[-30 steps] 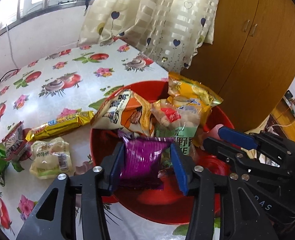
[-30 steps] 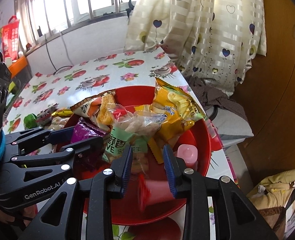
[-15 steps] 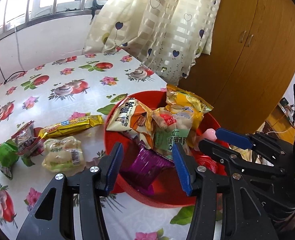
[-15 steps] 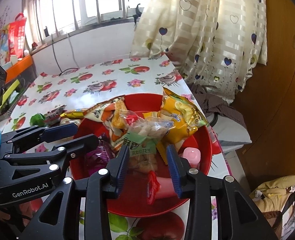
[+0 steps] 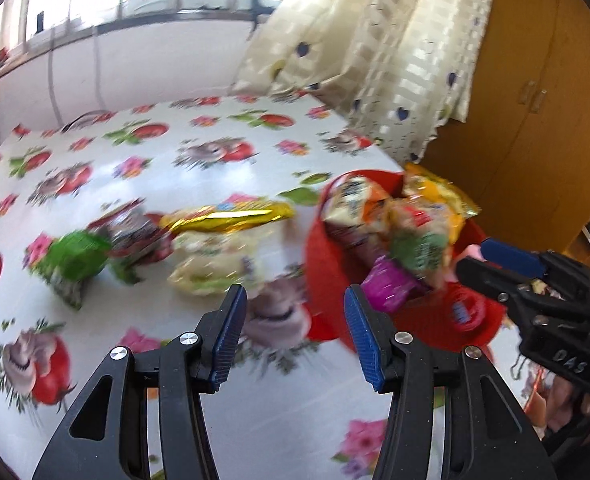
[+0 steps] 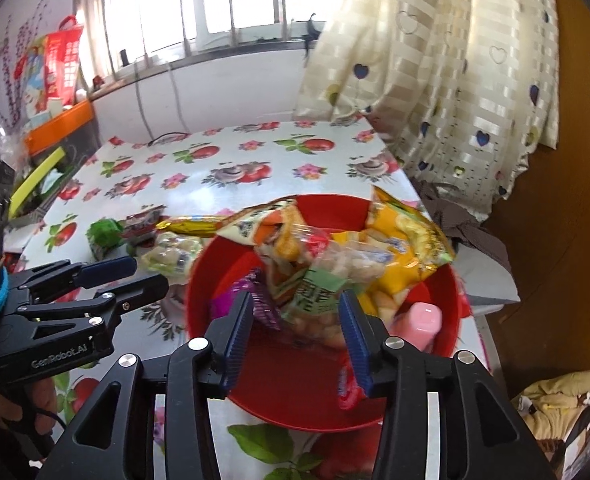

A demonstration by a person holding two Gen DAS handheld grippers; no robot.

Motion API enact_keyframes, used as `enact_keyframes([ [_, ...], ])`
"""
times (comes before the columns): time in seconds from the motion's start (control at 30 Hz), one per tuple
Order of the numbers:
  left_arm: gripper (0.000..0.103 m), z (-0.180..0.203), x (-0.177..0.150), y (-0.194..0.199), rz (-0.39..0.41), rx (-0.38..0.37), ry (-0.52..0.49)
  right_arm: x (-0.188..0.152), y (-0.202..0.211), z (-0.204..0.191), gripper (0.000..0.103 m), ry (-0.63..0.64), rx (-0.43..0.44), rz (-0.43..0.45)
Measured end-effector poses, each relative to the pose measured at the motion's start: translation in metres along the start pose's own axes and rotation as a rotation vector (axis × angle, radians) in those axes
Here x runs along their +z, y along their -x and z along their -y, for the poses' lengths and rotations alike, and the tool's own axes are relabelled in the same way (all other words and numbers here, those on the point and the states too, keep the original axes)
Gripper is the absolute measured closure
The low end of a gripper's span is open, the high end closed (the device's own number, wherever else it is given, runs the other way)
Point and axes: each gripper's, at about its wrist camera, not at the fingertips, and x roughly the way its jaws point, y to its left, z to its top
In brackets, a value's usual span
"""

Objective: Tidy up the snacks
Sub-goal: 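Move both tools back toward the green and silver snacks on the table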

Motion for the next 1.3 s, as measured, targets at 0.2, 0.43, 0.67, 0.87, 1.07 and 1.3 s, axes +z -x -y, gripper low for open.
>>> enact_keyframes([
  [0.2, 0.051, -0.026, -0.009, 0.004, -0.006, 0.04, 0.049, 0.006, -0.005, -0.018, 0.056, 0.037, 0.038, -0.001],
  [0.43, 0.051, -0.048, -0.011, 0.011, 0.002, 0.071, 0.095, 0.015, -0.013, -0.042, 0.054, 0.092, 0.091, -0.005],
  [0.67, 0.051, -0.066, -0.011, 0.017, 0.007, 0.089, 0.128, 0.022, -0.026, -0.067, 0.051, 0.151, 0.121, -0.028],
  [0.87, 0.051, -0.08, -0.01, 0.021, 0.013, 0.102, 0.152, 0.029, -0.036, -0.087, 0.048, 0.192, 0.153, -0.041],
  [1.07, 0.051, -0.094, -0.009, 0.023, 0.018, 0.115, 0.175, 0.032, -0.047, -0.102, 0.046, 0.215, 0.171, -0.059],
  [1.3, 0.051, -0.109, -0.007, 0.022, 0.017, 0.13, 0.194, 0.036, -0.062, -0.111, 0.045, 0.223, 0.194, -0.085],
])
